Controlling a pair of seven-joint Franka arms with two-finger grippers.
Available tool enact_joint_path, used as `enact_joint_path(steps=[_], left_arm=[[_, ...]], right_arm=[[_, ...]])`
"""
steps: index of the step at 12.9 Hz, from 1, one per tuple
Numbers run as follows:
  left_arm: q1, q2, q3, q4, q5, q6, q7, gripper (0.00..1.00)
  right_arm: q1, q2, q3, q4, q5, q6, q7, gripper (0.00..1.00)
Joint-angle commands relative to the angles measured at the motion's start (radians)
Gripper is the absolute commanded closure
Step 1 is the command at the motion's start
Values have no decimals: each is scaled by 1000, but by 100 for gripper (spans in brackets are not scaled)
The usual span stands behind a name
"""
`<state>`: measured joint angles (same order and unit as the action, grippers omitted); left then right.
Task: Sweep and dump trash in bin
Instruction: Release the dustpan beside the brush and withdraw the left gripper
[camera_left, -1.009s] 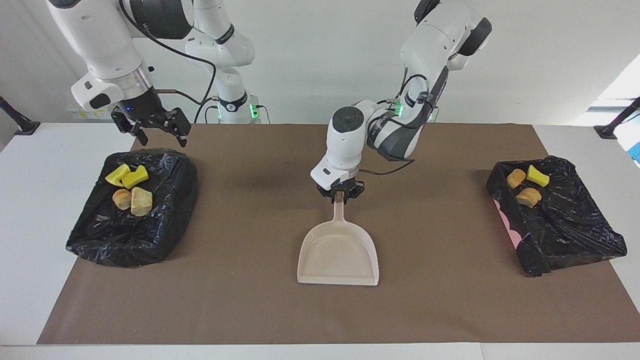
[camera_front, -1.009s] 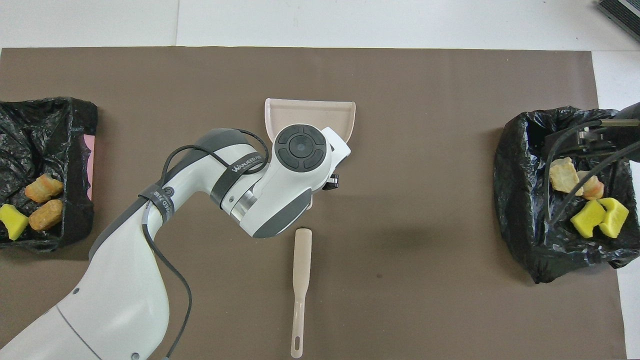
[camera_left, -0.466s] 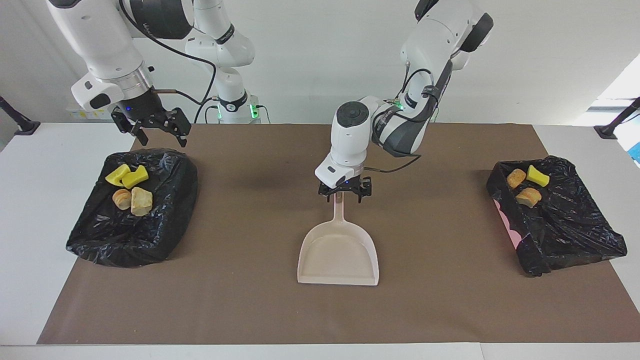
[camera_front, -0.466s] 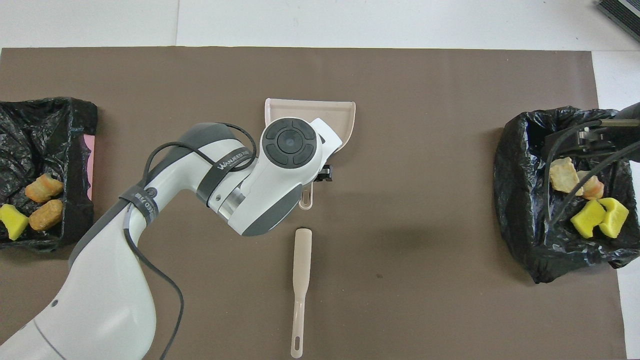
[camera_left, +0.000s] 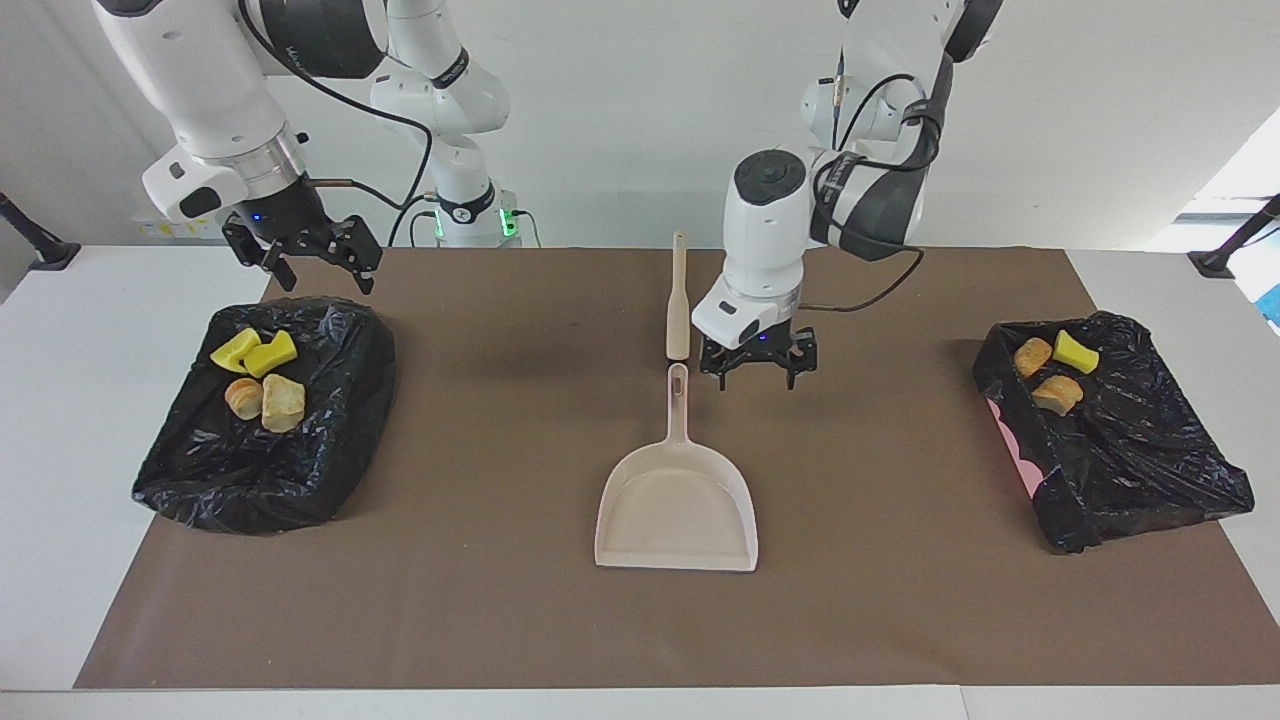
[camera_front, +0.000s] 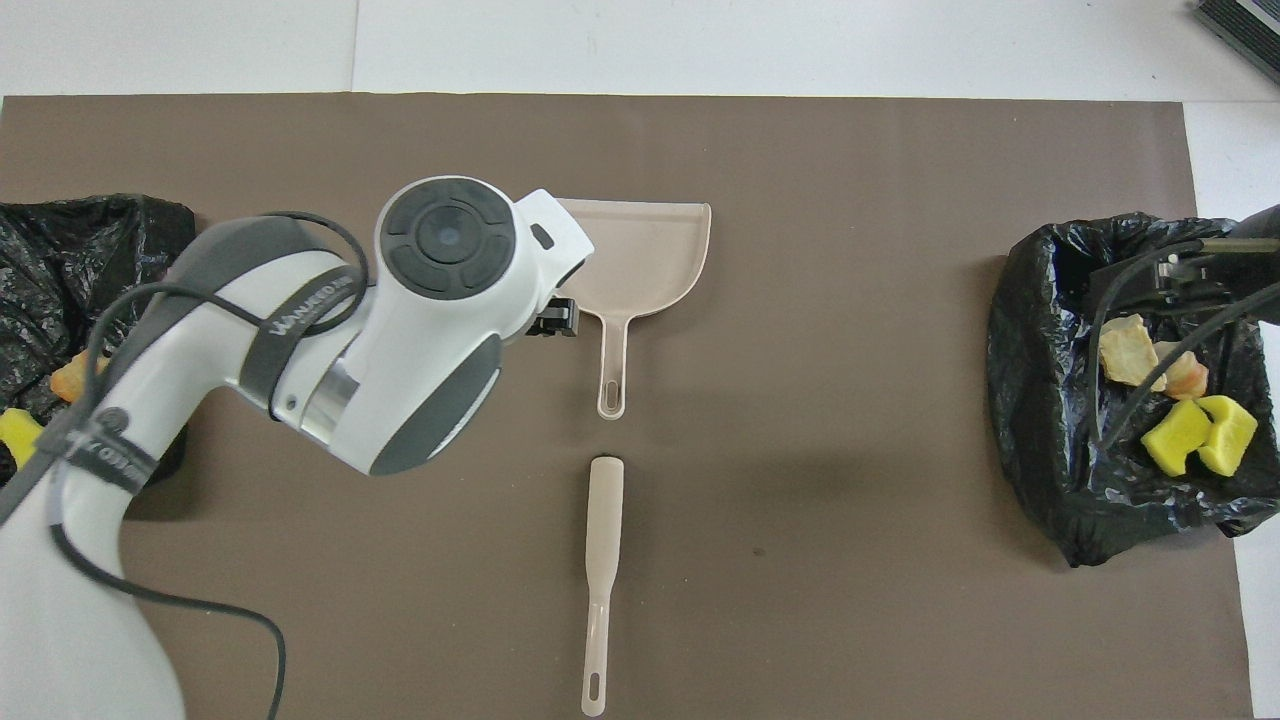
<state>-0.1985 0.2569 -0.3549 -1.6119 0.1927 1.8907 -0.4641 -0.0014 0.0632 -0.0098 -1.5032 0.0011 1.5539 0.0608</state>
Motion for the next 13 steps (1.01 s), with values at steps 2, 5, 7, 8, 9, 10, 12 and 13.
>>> enact_joint_path(steps=[2, 5, 7, 8, 9, 10, 12, 13], left_arm=[[2, -183, 164, -68, -104, -132, 253, 0], [43, -241, 255, -37, -150, -170, 445, 0], [54, -249, 290, 24, -159, -253, 478, 0], [54, -251, 307, 62, -159, -315, 513, 0], [56, -266, 329, 85, -161, -364, 563, 0], [54, -293, 353, 87, -162, -390, 597, 0], [71, -343, 373, 66, -214, -429, 616, 0], [73, -346, 370, 64, -211, -446, 616, 0]], right_arm=[[-11, -3, 1, -5, 8, 2, 7, 0], [-12, -3, 1, -5, 8, 2, 8, 0], [-12, -5, 1, -5, 8, -21, 7, 0], [-12, -5, 1, -5, 8, -37, 7, 0], [-12, -6, 1, -5, 8, -47, 7, 0], [-12, -6, -2, -5, 8, -57, 5, 0], [-12, -6, -6, -5, 8, -66, -22, 0], [-12, -6, -7, -5, 8, -66, -30, 0]])
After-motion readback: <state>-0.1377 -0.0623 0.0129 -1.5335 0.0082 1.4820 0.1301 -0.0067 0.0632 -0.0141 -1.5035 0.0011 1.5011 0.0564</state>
